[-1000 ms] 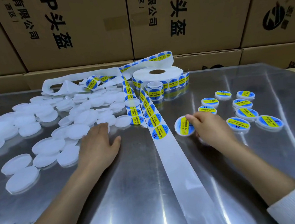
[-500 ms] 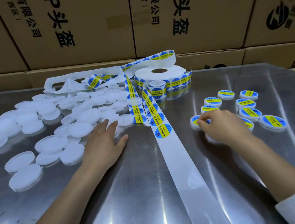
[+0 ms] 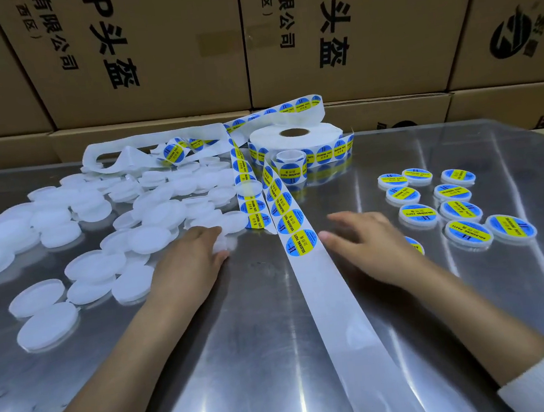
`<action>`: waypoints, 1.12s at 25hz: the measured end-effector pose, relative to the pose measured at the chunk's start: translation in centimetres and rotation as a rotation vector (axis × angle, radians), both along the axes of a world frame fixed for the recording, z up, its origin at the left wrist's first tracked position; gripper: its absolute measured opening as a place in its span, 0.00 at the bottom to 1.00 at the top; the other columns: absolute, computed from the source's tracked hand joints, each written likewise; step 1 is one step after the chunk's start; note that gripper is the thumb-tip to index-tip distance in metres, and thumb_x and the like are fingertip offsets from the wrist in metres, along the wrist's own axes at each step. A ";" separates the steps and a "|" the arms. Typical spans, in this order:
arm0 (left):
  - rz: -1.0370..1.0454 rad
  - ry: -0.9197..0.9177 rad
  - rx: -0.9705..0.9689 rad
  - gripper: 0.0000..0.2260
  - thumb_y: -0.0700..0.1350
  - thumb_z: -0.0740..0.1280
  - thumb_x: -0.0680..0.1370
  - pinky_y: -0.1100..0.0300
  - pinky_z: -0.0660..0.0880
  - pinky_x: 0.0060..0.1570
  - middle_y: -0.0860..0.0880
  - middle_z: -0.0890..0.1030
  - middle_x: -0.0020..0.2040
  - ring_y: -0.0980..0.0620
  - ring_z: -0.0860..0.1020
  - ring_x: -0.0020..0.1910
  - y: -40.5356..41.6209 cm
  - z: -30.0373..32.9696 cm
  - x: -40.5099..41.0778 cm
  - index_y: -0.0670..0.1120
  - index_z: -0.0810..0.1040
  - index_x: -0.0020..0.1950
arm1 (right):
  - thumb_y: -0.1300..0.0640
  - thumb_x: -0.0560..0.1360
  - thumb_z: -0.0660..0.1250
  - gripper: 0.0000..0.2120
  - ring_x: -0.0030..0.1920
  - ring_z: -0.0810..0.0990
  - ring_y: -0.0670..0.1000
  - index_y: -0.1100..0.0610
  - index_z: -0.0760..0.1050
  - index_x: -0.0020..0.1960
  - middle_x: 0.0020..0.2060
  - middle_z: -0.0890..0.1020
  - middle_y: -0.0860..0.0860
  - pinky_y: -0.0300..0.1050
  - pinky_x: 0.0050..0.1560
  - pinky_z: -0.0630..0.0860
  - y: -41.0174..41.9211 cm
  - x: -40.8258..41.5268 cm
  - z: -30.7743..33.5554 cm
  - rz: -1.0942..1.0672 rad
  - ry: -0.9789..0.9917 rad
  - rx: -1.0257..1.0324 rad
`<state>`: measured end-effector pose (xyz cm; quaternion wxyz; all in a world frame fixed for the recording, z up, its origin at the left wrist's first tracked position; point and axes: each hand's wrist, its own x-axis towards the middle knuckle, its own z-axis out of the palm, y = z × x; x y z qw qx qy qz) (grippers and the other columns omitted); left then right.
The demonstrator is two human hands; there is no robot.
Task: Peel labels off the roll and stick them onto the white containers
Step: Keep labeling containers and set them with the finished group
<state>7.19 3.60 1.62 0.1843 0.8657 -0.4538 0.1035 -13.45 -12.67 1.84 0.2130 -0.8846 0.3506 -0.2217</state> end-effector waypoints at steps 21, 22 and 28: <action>-0.075 0.354 -0.198 0.05 0.47 0.64 0.78 0.55 0.72 0.47 0.52 0.79 0.41 0.49 0.77 0.47 -0.2 0.2 -1.0 0.50 0.80 0.46 | 0.47 0.74 0.66 0.28 0.73 0.58 0.49 0.35 0.60 0.71 0.71 0.64 0.48 0.51 0.73 0.57 0.2 0.4 -0.4 0.305 0.214 0.150; -0.084 0.301 -0.218 0.05 0.46 0.64 0.77 0.55 0.71 0.50 0.51 0.78 0.46 0.49 0.76 0.50 -0.1 0.3 -1.2 0.49 0.80 0.48 | 0.46 0.74 0.66 0.29 0.73 0.58 0.49 0.35 0.60 0.71 0.71 0.65 0.49 0.51 0.73 0.58 0.1 0.4 -0.4 0.299 0.224 0.154; -0.497 0.080 -0.208 0.15 0.51 0.67 0.77 0.59 0.68 0.60 0.52 0.80 0.58 0.53 0.74 0.59 -1.3 -0.2 -4.6 0.47 0.79 0.61 | 0.45 0.75 0.66 0.26 0.70 0.61 0.47 0.37 0.63 0.70 0.64 0.72 0.49 0.49 0.70 0.61 0.3 0.5 -0.8 0.274 0.143 0.096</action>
